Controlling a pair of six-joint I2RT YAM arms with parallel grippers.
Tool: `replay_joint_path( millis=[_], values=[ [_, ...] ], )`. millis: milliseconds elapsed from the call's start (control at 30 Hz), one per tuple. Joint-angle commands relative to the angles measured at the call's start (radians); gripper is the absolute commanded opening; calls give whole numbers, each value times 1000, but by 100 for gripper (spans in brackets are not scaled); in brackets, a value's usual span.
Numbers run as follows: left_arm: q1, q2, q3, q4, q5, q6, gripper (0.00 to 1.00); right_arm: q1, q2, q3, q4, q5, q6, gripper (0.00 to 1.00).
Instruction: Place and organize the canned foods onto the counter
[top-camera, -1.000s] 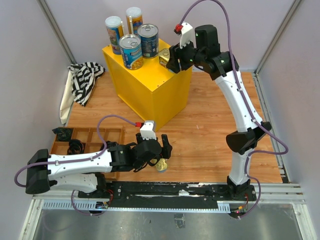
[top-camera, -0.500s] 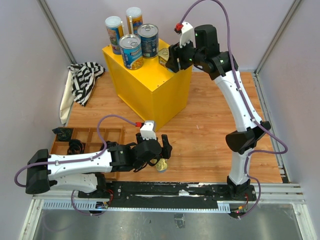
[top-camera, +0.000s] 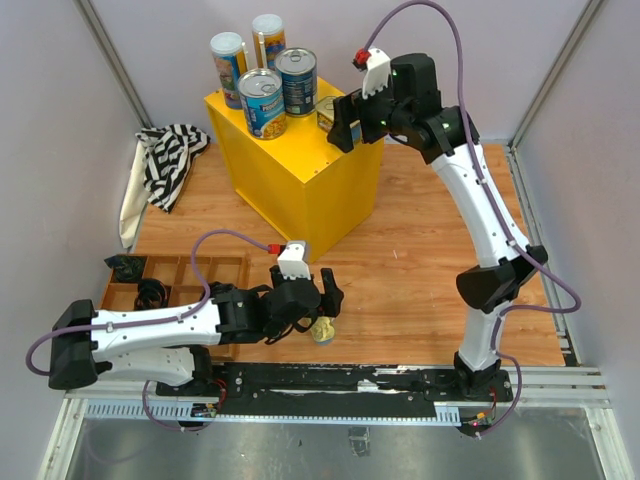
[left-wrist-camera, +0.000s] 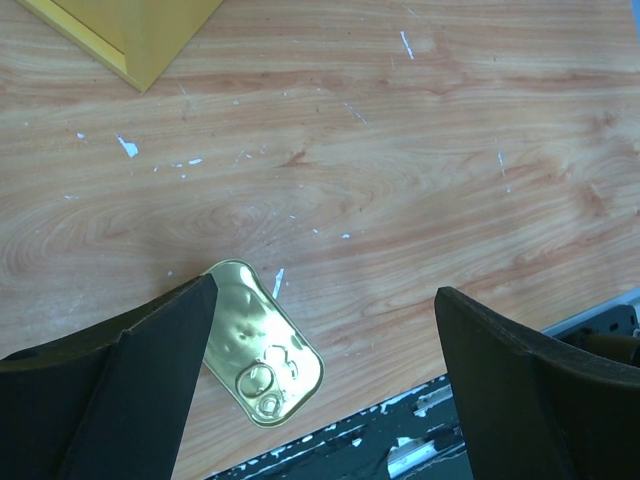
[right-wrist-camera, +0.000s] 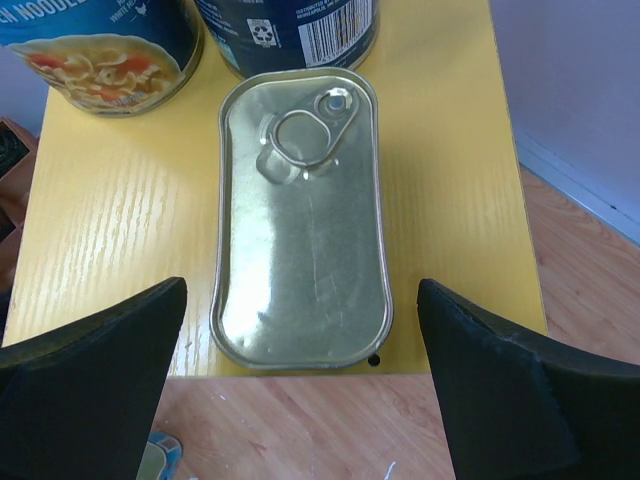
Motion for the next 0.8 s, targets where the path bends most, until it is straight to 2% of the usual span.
replay_joint_path(
  millis=[0,100,300,600,767],
  values=[
    [-5,-22,1,-14,-1,-20,96,-24,-116,-49,42,35,25,98],
    [-5,-16,4,-24,23,-27,99,-24,-193,-109,69,48,40,99],
    [-6,35,34,-105,83,-69,99,-15,-347,-253,83,60,43,99],
    [-5,88,-8,-126,192,-184,99,41,-720,-734,155,150,49,99],
    [-5,91,-27,-138,205,-242,99,129,-910,-958,169,214,80,99]
  ],
)
